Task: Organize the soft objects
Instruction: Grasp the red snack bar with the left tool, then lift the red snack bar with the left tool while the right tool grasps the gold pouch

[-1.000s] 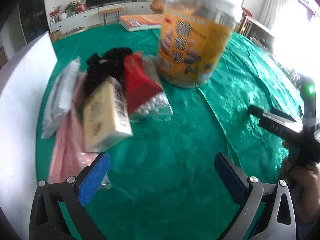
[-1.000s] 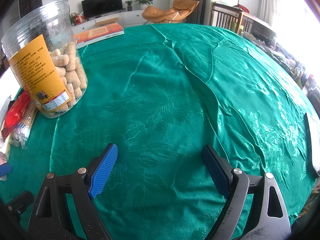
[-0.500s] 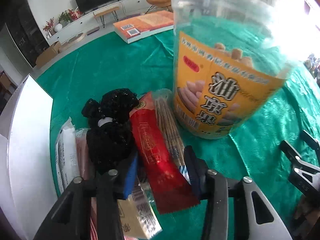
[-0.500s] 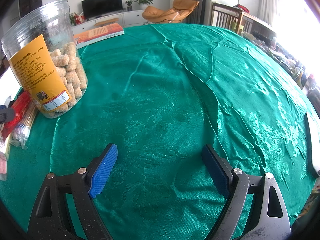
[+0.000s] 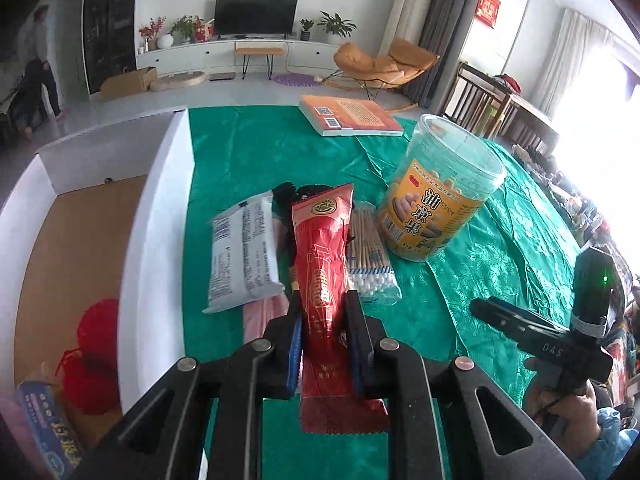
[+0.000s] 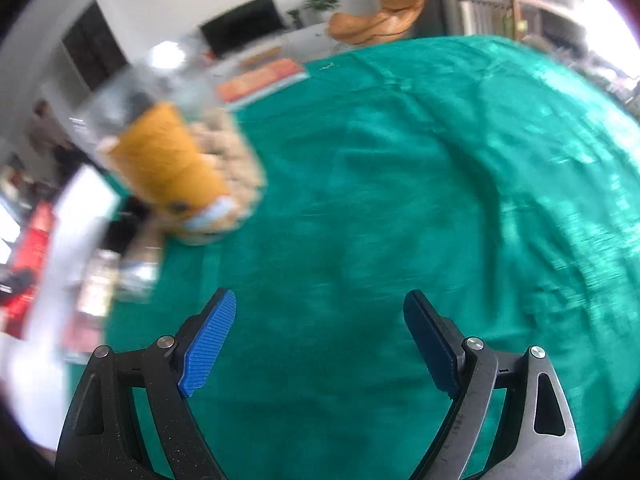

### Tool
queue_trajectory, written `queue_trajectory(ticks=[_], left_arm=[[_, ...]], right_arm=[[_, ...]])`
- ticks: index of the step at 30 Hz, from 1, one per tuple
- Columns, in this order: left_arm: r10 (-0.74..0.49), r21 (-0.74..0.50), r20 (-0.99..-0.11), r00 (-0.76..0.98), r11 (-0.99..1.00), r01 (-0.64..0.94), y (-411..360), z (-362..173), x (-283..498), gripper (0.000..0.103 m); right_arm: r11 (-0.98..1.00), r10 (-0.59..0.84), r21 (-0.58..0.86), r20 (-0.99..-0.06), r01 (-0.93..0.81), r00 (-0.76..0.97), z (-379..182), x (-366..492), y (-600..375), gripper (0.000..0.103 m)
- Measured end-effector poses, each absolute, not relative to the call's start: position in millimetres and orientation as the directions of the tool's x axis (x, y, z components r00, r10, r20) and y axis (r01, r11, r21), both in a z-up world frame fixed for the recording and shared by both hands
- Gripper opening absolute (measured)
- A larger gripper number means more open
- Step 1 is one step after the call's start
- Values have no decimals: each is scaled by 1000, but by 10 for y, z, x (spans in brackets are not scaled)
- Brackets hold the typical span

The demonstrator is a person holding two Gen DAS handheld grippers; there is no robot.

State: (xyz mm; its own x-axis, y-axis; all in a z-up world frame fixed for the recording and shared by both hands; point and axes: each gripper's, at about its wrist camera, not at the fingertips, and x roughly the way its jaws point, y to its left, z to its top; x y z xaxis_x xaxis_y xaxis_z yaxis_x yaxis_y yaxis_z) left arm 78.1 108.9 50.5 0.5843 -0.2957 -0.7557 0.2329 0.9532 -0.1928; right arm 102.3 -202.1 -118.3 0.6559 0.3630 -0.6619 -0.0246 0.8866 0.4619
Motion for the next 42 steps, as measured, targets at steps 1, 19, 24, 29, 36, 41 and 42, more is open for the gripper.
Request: queue_trajectory(ticks=[1,19,24,29,36,41,42], left_arm=[[-296,-200,-752,589,954,225,1133,516,741,19],[-398,-281,-774,493,913,296,626,33,543,19],[-323,-187,-809,492,933,306,254,-280,678,19],[-223,-84,-873,433,945,317,70,-533,763,21],[-197,-61,-884,424,948,314,-21,-539,721,22],[-147,3,-879,453,950,313,-105,-555,677,25],[-132,24,-880,457,948,319,-134,-551,672,25]], right_arm=[[870,434,482,-657,-99,616,-1139,1095,-1791,88],[825,522,557,-681,-100,514,-1241,1004,-1929,27],[858,397,513,-666,2,632,-1102,1370,-2786,27],[900,273,412,-785,141,556,-1265,1937,-3160,64],[943,192,304,-834,139,516,-1024,2064,-3056,75],[982,83,143,-911,120,405,-1271,2298,-2774,72],[987,41,101,-911,127,411,-1275,2320,-2752,56]])
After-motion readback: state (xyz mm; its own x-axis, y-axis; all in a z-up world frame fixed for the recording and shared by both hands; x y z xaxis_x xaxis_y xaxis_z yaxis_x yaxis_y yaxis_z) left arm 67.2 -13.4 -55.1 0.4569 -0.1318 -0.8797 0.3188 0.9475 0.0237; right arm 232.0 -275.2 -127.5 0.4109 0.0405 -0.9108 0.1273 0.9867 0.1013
